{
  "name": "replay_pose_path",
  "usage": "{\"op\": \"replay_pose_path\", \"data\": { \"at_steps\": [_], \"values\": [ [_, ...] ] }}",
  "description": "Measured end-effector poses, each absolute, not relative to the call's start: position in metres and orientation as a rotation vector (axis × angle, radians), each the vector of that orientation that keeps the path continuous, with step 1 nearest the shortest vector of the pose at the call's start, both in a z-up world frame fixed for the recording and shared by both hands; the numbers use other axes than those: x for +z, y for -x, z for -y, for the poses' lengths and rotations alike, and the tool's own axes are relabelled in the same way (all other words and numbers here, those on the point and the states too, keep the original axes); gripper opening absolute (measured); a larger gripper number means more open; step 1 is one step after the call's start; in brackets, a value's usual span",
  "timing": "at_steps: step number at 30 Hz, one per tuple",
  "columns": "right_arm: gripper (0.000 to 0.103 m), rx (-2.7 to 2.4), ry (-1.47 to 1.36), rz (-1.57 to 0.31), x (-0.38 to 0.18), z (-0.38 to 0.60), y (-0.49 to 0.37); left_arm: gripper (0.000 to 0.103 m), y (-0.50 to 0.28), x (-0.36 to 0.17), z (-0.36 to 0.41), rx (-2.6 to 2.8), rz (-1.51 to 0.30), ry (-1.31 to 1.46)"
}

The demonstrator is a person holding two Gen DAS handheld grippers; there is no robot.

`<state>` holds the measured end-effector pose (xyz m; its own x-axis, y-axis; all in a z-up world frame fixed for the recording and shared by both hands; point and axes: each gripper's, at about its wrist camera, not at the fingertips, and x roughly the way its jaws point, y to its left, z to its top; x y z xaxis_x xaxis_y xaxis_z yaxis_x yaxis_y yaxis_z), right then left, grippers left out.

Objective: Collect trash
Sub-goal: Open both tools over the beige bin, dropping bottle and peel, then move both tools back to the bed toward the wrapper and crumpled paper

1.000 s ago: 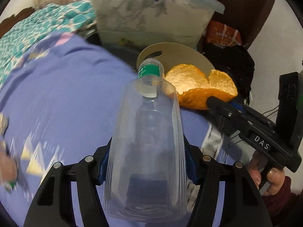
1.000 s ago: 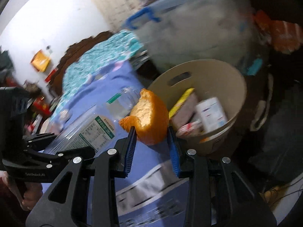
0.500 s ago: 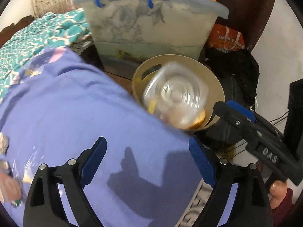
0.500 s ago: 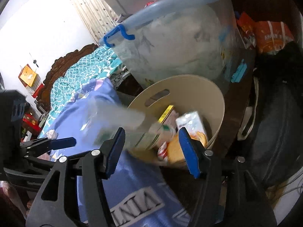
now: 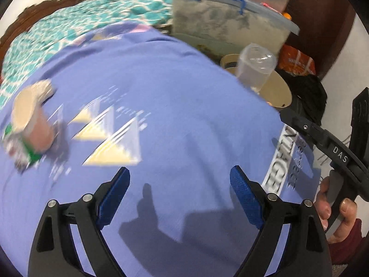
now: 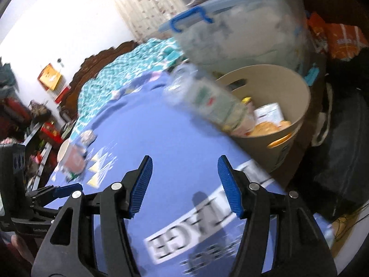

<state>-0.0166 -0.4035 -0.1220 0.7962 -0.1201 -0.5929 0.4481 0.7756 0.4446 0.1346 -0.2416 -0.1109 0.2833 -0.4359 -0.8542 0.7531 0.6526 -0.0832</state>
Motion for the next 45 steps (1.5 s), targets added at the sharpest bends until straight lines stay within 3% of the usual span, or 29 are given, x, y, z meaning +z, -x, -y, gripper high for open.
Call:
{"op": "replay_pose_path", "data": {
  "at_steps": [18, 22, 29, 31, 32, 33, 36, 41, 43, 44, 45],
  "values": [
    [0.062, -0.036, -0.448, -0.694, -0.098, 0.275, -0.064, 0.086, -0.158, -0.122, 0.070, -0.561, -0.999, -0.117],
    [0.079, 0.052, -0.395, -0.675, -0.079, 0.238, -0.126, 0.086, -0.175, -0.124, 0.033, -0.502, -1.018, -0.039],
    [0.081, 0.084, -0.445, -0.743, -0.091, 0.205, -0.244, 0.086, -0.213, -0.110, -0.009, -0.405, -1.009, 0.056],
    [0.071, 0.089, -0.466, -0.771, -0.102, 0.207, -0.261, 0.085, -0.229, -0.106, -0.012, -0.391, -1.014, 0.072],
    [0.051, 0.118, -0.482, -0.798, -0.109, 0.208, -0.267, 0.085, -0.237, -0.104, -0.012, -0.388, -1.015, 0.078],
    [0.040, 0.156, -0.499, -0.822, -0.115, 0.208, -0.270, 0.085, -0.245, -0.101, -0.012, -0.383, -1.014, 0.089],
    [0.029, 0.219, -0.478, -0.866, -0.118, 0.201, -0.258, 0.085, -0.261, -0.094, -0.014, -0.368, -1.002, 0.114],
    [0.030, 0.444, -0.420, -0.923, -0.118, 0.174, -0.199, 0.086, -0.270, -0.090, -0.026, -0.354, -0.975, 0.165],
    [0.040, 0.502, -0.464, -0.959, -0.124, 0.177, -0.184, 0.086, -0.270, -0.098, -0.037, -0.343, -0.992, 0.189],
    [0.057, 0.507, -0.476, -0.970, -0.128, 0.179, -0.179, 0.086, -0.270, -0.102, -0.041, -0.334, -1.000, 0.193],
    [0.083, 0.492, -0.472, -0.970, -0.130, 0.183, -0.175, 0.086, -0.270, -0.106, -0.046, -0.325, -1.013, 0.201]
  ]
}}
